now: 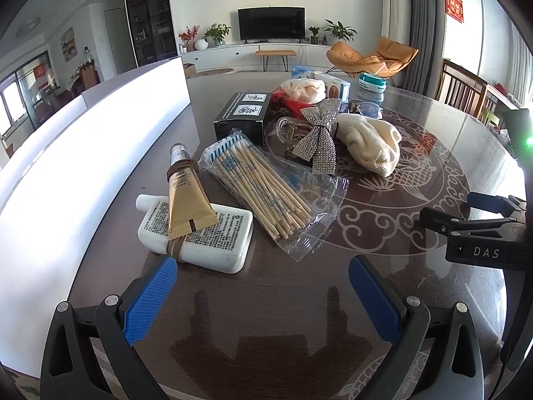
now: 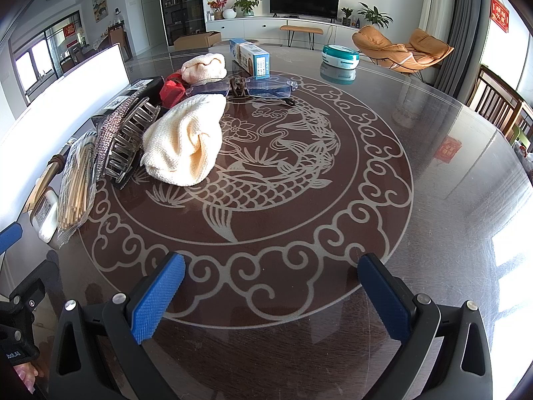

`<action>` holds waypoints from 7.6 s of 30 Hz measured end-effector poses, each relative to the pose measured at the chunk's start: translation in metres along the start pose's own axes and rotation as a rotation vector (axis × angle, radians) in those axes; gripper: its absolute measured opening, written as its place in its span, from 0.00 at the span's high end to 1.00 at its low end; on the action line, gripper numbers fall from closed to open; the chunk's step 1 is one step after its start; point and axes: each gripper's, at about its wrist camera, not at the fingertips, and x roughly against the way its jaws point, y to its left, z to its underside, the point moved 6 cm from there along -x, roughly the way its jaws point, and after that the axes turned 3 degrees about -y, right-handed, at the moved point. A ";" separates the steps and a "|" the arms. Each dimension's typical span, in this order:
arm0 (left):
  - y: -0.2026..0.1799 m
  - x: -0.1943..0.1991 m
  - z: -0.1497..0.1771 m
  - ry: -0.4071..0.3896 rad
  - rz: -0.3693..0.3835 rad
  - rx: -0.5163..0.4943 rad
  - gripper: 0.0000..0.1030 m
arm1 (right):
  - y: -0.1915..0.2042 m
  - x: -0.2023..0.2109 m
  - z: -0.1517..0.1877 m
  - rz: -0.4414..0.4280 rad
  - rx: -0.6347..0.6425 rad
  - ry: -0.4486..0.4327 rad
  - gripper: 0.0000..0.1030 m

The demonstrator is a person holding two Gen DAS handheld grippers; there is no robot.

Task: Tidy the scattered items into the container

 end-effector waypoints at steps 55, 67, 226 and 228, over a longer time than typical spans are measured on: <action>0.049 -0.036 0.006 0.193 0.026 0.032 0.00 | -0.001 -0.002 0.000 0.008 -0.010 0.001 0.00; 0.051 -0.035 0.004 0.151 0.021 0.041 0.00 | -0.001 -0.002 0.000 0.009 -0.011 0.001 0.00; 0.098 0.008 0.038 0.097 0.056 0.002 0.45 | 0.255 -0.059 -0.075 -0.442 0.710 0.071 0.67; 0.097 0.006 0.036 0.099 0.060 -0.003 0.45 | 0.250 -0.063 -0.075 -0.470 0.660 0.089 0.72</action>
